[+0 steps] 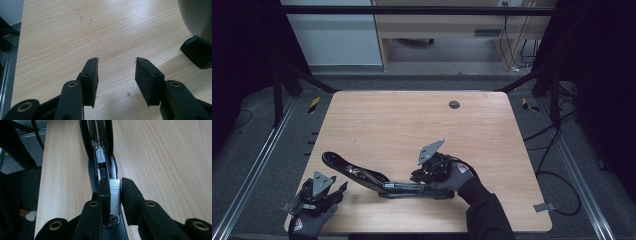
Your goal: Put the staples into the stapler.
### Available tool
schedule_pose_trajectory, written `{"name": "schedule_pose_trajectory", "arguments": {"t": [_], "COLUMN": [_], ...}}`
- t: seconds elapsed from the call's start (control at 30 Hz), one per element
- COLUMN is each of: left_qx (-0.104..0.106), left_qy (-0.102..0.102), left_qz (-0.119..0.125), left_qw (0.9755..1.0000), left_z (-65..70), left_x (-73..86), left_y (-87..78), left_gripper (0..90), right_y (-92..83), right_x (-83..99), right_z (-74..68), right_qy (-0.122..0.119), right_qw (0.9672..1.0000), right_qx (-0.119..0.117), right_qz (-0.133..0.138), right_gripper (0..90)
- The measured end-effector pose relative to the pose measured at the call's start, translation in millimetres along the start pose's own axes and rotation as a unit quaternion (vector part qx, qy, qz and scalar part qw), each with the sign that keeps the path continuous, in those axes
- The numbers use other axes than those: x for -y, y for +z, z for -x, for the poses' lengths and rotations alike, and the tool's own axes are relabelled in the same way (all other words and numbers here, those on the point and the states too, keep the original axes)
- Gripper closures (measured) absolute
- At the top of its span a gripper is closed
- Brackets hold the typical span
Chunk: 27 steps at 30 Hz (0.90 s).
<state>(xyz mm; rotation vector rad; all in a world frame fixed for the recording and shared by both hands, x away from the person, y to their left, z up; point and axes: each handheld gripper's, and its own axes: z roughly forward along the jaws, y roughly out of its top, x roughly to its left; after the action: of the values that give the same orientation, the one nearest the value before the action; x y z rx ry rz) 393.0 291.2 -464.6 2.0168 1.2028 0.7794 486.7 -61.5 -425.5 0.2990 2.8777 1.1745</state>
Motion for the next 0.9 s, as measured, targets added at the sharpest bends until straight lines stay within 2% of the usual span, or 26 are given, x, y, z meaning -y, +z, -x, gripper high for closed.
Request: {"name": "schedule_pose_trajectory", "arguments": {"t": [0.37,0.9], "left_qx": [0.000,0.001], "left_qy": [0.000,0.001], "left_qz": [-0.001,-0.001], "left_qw": [1.0000,1.0000], "left_z": [0.0,0.1], "left_x": [0.0,-0.1], "left_y": [0.2,0.3], "left_gripper": [53.0,53.0], "right_y": [6.4,16.9], "right_x": [-0.7,-4.8], "right_z": [0.2,-2.9], "right_qy": [-0.011,-0.025], "right_qw": [0.9998,0.9993], "right_qx": [-0.009,-0.016], "right_qz": [-0.016,-0.020], "right_gripper": [78.2,78.2]}}
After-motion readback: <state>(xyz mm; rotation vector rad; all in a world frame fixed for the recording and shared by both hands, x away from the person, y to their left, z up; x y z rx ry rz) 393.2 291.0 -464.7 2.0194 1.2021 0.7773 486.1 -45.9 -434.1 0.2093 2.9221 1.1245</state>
